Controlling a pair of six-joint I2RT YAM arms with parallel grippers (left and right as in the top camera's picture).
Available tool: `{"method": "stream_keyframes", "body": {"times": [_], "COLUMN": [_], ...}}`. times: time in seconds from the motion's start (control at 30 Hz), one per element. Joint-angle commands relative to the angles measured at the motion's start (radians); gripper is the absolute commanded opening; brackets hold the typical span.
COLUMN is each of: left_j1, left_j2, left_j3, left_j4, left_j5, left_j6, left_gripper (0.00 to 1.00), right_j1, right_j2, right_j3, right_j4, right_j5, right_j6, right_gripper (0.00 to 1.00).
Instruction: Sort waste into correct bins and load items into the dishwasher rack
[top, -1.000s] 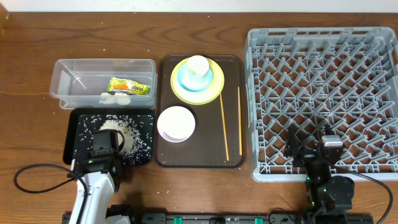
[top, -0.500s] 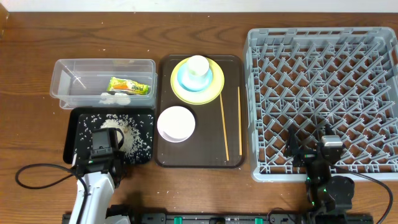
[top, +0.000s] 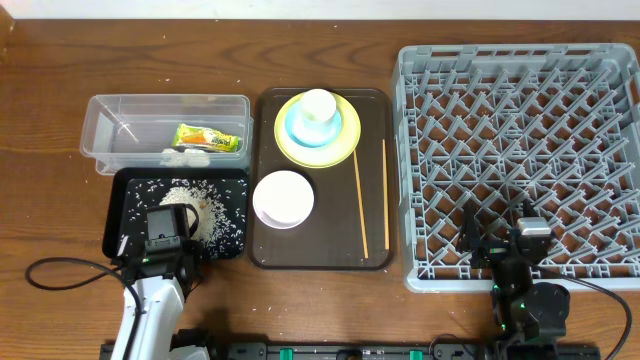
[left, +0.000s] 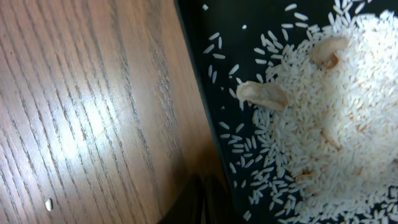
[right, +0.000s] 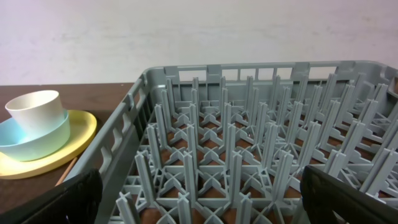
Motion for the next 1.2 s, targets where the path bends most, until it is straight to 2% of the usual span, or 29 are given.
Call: {"method": "stream_keyframes", "body": {"times": [0.0, 0.17, 0.27, 0.5, 0.7, 0.83, 0.93, 1.07, 1.17], "left_j1": [0.006, 0.006, 0.006, 0.006, 0.005, 0.004, 0.004, 0.004, 0.004], "left_j2": [-0.023, -0.103, -0.159, -0.267, -0.253, -0.208, -0.158, -0.085, -0.034], "left_j3": [0.011, 0.065, 0.098, 0.131, 0.192, 0.248, 0.289, 0.358, 0.400], "left_j4": [-0.019, -0.138, -0.174, -0.180, -0.179, -0.200, -0.199, -0.208, -0.196], "left_j5": [0.007, 0.033, 0.107, 0.356, 0.518, 0.546, 0.546, 0.546, 0.546], "left_j6": [0.089, 0.112, 0.229, 0.446, 0.564, 0.592, 0.626, 0.671, 0.670], "left_gripper": [0.07, 0.11, 0.15, 0.15, 0.12, 0.13, 0.17, 0.29, 0.46], "right_j1": [-0.013, -0.013, -0.013, -0.013, -0.013, -0.013, -0.013, -0.013, -0.013], "right_j2": [-0.001, -0.001, -0.001, -0.001, -0.001, -0.001, -0.001, -0.001, -0.001], "right_j3": [-0.001, -0.001, -0.001, -0.001, -0.001, -0.001, -0.001, -0.001, -0.001], "right_j4": [-0.004, -0.004, -0.004, -0.004, -0.004, -0.004, -0.004, -0.004, -0.004], "right_j5": [0.000, 0.000, 0.000, 0.000, 0.000, 0.000, 0.000, 0.000, 0.000], "right_j6": [-0.008, -0.008, -0.008, -0.008, -0.008, -0.008, -0.008, -0.008, -0.008], "right_gripper": [0.99, 0.99, 0.99, 0.99, 0.99, 0.99, 0.99, 0.99, 0.99]}}
